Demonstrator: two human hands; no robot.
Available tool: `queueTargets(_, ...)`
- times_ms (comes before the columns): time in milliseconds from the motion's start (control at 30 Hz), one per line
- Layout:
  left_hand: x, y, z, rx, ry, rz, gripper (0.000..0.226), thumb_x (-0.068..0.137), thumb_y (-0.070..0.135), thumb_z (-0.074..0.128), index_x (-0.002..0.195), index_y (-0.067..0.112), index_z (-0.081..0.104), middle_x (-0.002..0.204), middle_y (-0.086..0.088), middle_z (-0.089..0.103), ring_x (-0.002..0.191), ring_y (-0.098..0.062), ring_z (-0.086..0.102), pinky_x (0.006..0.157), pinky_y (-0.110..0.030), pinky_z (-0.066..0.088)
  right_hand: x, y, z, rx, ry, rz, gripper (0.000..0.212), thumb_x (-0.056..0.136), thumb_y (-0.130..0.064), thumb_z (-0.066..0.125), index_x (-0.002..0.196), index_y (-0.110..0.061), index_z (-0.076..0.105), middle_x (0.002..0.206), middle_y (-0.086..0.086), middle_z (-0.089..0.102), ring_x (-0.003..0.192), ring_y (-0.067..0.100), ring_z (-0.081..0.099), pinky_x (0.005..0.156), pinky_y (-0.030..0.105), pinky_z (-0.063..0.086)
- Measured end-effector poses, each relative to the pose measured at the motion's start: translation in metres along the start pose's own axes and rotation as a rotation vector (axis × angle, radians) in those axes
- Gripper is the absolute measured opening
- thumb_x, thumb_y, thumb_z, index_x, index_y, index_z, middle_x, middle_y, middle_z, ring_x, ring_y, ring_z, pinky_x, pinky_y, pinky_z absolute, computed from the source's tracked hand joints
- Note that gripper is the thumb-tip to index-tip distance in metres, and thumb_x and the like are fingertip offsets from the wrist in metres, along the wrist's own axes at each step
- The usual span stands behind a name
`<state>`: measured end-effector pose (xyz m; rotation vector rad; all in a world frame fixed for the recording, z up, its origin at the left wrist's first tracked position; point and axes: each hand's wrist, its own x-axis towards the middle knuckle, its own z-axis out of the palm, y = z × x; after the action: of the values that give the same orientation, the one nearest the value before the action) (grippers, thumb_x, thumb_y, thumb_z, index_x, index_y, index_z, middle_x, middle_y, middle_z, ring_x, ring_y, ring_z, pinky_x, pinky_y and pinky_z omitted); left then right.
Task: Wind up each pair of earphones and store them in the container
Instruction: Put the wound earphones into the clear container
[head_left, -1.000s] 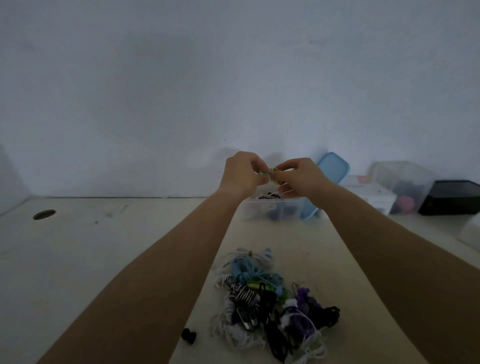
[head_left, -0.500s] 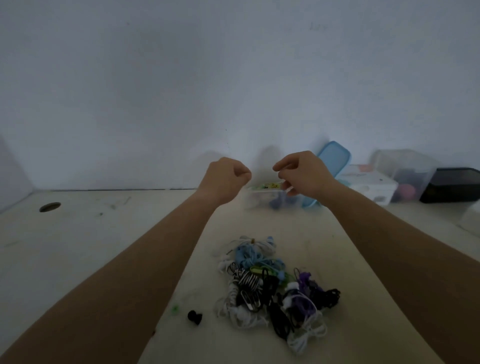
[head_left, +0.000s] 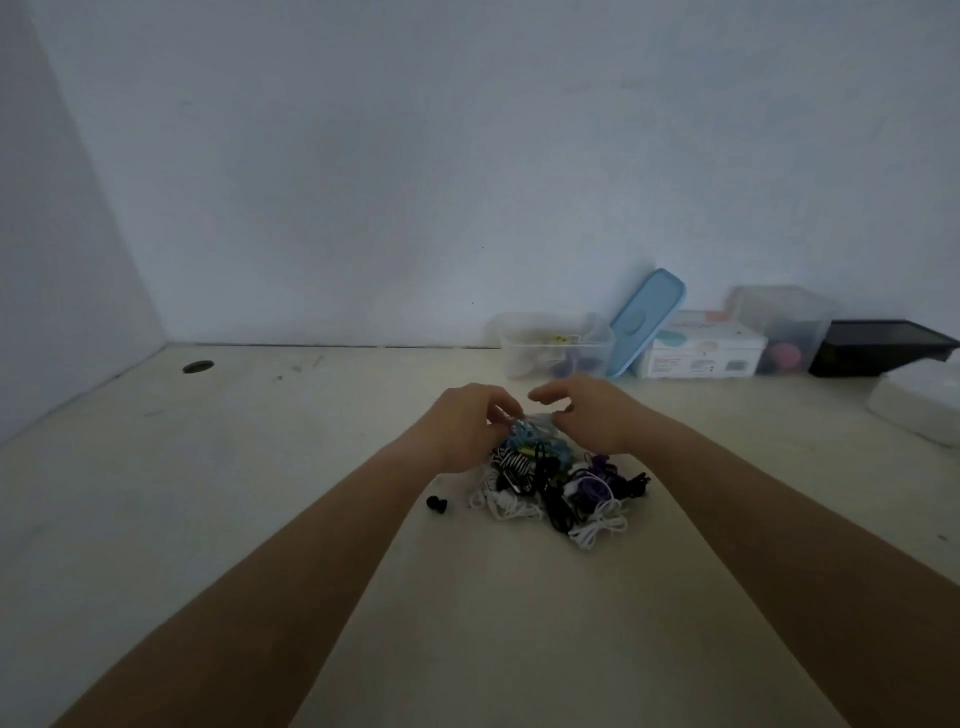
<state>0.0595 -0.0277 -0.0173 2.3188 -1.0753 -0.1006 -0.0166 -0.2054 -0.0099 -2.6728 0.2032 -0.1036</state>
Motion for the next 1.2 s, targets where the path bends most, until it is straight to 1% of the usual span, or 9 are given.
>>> queueTargets(167, -0.018, -0.003, 0.008, -0.119, 0.088, -0.083, 0.034, 0.092, -0.002, 0.052, 0.120, 0.016, 0.061, 0.106, -0.001, 0.073, 0.092, -0.013, 0.064, 0.079, -0.022, 0.050, 0.006, -0.012, 0.012, -0.010, 0.066, 0.006, 0.038, 0.093, -0.012, 0.063, 0.131, -0.012, 0.063, 0.126, 0.006, 0.068, 0.111, 0.019, 0.064, 0.095, 0.025, 0.046)
queueTargets(333, -0.024, -0.013, 0.004, -0.236, 0.159, -0.147, 0.033, 0.089, -0.001, 0.054, 0.110, 0.022, 0.063, 0.101, 0.003, 0.071, 0.090, -0.016, 0.066, 0.080, -0.036, 0.057, 0.013, -0.010, 0.011, -0.043, 0.030, 0.095, 0.023, 0.088, -0.019, 0.070, 0.107, -0.008, 0.076, 0.105, 0.008, 0.075, 0.091, 0.020, 0.068, 0.085, 0.031, 0.054)
queueTargets(500, -0.028, -0.022, -0.001, -0.279, 0.245, -0.183, 0.027, 0.089, 0.003, 0.057, 0.104, 0.024, 0.064, 0.099, 0.002, 0.071, 0.089, -0.017, 0.066, 0.079, -0.037, 0.057, 0.010, -0.008, 0.006, 0.083, 0.120, 0.089, 0.012, 0.090, -0.021, 0.070, 0.083, -0.016, 0.079, 0.084, 0.006, 0.075, 0.071, 0.013, 0.060, 0.067, 0.025, 0.043)
queueTargets(667, -0.029, -0.028, -0.003, -0.289, 0.363, -0.249, 0.022, 0.092, 0.008, 0.057, 0.105, 0.023, 0.065, 0.098, 0.004, 0.070, 0.087, -0.012, 0.064, 0.067, -0.019, 0.045, 0.006, -0.013, -0.003, 0.415, 0.340, 0.025, 0.009, 0.090, -0.023, 0.071, 0.093, -0.020, 0.080, 0.084, -0.008, 0.073, 0.079, 0.002, 0.063, 0.072, 0.022, 0.043)
queueTargets(733, -0.028, -0.027, -0.004, -0.336, 0.397, -0.255, 0.024, 0.092, 0.011, 0.059, 0.113, 0.022, 0.063, 0.105, 0.003, 0.068, 0.093, -0.013, 0.063, 0.076, -0.024, 0.049, 0.003, -0.020, -0.008, 0.471, 0.342, 0.005, 0.010, 0.090, -0.020, 0.071, 0.096, -0.020, 0.080, 0.083, -0.009, 0.073, 0.075, -0.003, 0.061, 0.070, 0.018, 0.042)
queueTargets(833, -0.028, -0.019, -0.007, -0.573, 0.354, -0.280, 0.037, 0.092, 0.009, 0.059, 0.127, 0.021, 0.057, 0.121, -0.001, 0.065, 0.105, -0.016, 0.062, 0.095, -0.039, 0.052, -0.002, -0.030, -0.015, 0.533, 0.341, -0.028, 0.012, 0.090, -0.018, 0.071, 0.099, -0.018, 0.079, 0.080, -0.010, 0.071, 0.065, -0.010, 0.058, 0.063, 0.009, 0.041)
queueTargets(900, -0.030, -0.012, -0.011, -0.688, 0.290, -0.267, 0.046, 0.092, 0.008, 0.061, 0.135, 0.021, 0.053, 0.129, -0.001, 0.061, 0.112, -0.017, 0.060, 0.098, -0.037, 0.049, -0.008, -0.036, -0.019, 0.564, 0.324, -0.055, 0.012, 0.091, -0.017, 0.070, 0.100, -0.018, 0.078, 0.081, -0.008, 0.071, 0.062, -0.011, 0.057, 0.060, 0.007, 0.041)
queueTargets(1033, -0.039, 0.001, -0.014, -0.867, 0.153, -0.238, 0.048, 0.093, 0.012, 0.065, 0.137, 0.024, 0.053, 0.131, 0.000, 0.060, 0.118, -0.020, 0.060, 0.098, -0.040, 0.049, -0.020, -0.046, -0.019, 0.660, 0.256, -0.076, 0.014, 0.090, -0.015, 0.070, 0.101, -0.017, 0.078, 0.084, 0.003, 0.072, 0.069, 0.007, 0.057, 0.059, 0.016, 0.046)
queueTargets(1200, -0.057, 0.001, -0.022, -1.256, 0.036, -0.289, 0.018, 0.098, 0.004, 0.054, 0.112, 0.005, 0.065, 0.095, -0.012, 0.071, 0.073, -0.018, 0.069, 0.065, -0.026, 0.058, -0.035, -0.054, -0.012, 0.694, 0.234, -0.040, 0.011, 0.089, -0.013, 0.070, 0.091, -0.020, 0.078, 0.078, 0.001, 0.071, 0.070, 0.011, 0.058, 0.064, 0.027, 0.048)
